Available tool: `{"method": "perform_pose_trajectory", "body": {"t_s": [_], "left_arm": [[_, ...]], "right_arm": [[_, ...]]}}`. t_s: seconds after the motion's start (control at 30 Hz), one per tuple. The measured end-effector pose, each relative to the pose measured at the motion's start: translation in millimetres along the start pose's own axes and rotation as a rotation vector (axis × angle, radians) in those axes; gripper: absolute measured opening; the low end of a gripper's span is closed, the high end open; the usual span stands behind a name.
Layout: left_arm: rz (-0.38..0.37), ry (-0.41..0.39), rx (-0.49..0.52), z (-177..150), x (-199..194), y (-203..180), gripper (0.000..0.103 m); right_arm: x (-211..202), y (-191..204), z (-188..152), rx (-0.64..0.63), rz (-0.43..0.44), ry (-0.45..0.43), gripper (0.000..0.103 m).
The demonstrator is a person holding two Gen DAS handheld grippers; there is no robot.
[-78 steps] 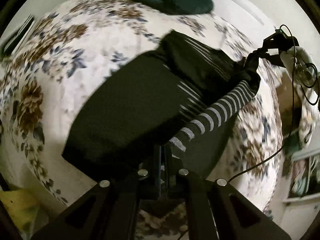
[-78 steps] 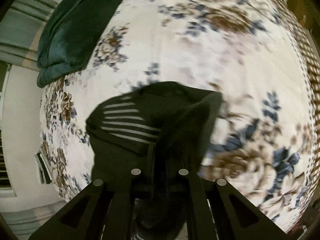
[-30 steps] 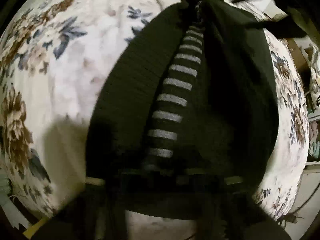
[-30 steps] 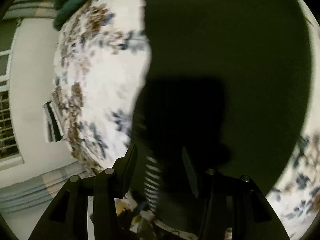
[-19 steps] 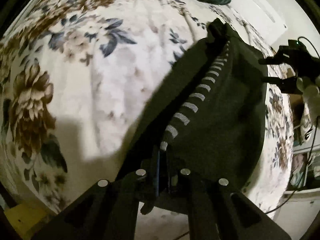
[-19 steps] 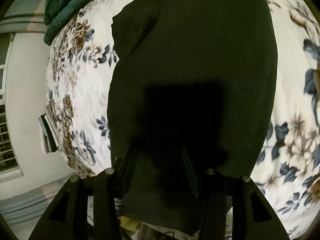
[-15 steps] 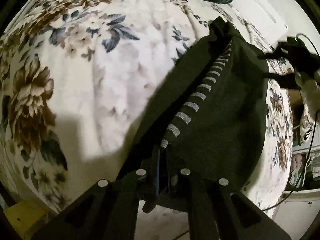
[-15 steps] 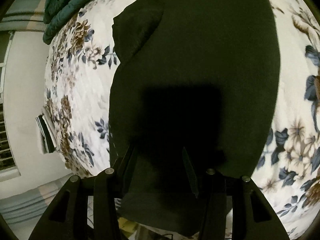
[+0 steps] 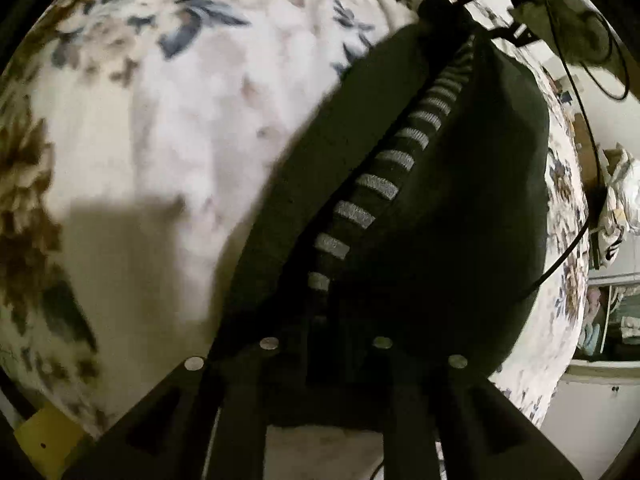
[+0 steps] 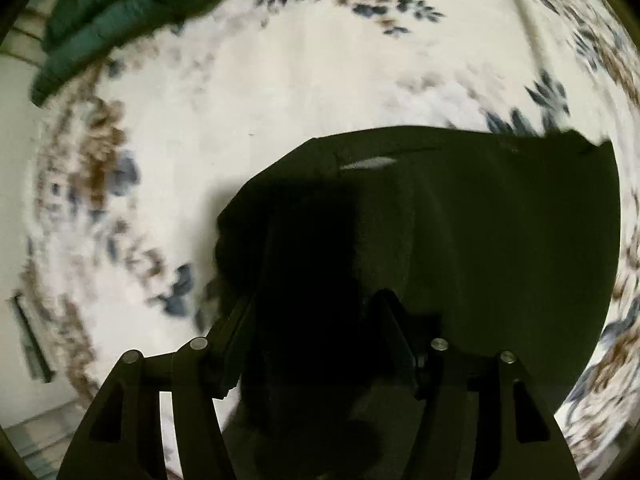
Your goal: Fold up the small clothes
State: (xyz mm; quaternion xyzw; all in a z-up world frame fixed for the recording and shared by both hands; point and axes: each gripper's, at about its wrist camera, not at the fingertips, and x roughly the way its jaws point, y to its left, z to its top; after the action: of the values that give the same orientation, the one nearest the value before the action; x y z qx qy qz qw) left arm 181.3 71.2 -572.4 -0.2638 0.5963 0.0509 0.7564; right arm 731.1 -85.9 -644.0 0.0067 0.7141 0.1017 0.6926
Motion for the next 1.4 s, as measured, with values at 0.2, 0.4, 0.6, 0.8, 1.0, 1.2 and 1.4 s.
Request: {"method": "perform_pose_trajectory", "body": {"t_s": [0.2,0.4,0.6,0.8,1.0,1.2,1.4], "left_arm": [[-0.016,-0.132,-0.082,-6.8,-31.9,5.9,0.003],[-0.021,-0.188,-0.128,-13.1,-63.9,11.7,0.003],[-0.048,-0.090,-0.206,-1.8,-26.8,40.0,0.007],[-0.121,-0.038,-0.225,2.0,-36.6,54.1,0.035],[-0.132,-0.049,-0.213,5.1,-60.6,65.4,0.048],[-0.112,-0.011,-0.102,22.3,-40.6,55.7,0.051],[-0.129,0.113,-0.010,22.0,8.5,39.7,0.051]], "right_arm": [[-30.5,4.9,-3.4,0.006,-0.051,-0.108,0.011],[-54.1,21.8,7.0,0.022,-0.044,-0.143,0.011],[-8.3,52.6,12.1,-0.031,-0.074,-0.049,0.018],[-35.4,13.4,-33.0,-0.029,0.146,-0.018,0.056],[-58.7,-70.9,-173.7,0.040,0.274,0.012,0.063],[-7.4,-138.3,-349.6,0.194,0.322,0.166,0.063],[71.1,-153.0,-447.5,0.292,0.403,0.230,0.063]]}}
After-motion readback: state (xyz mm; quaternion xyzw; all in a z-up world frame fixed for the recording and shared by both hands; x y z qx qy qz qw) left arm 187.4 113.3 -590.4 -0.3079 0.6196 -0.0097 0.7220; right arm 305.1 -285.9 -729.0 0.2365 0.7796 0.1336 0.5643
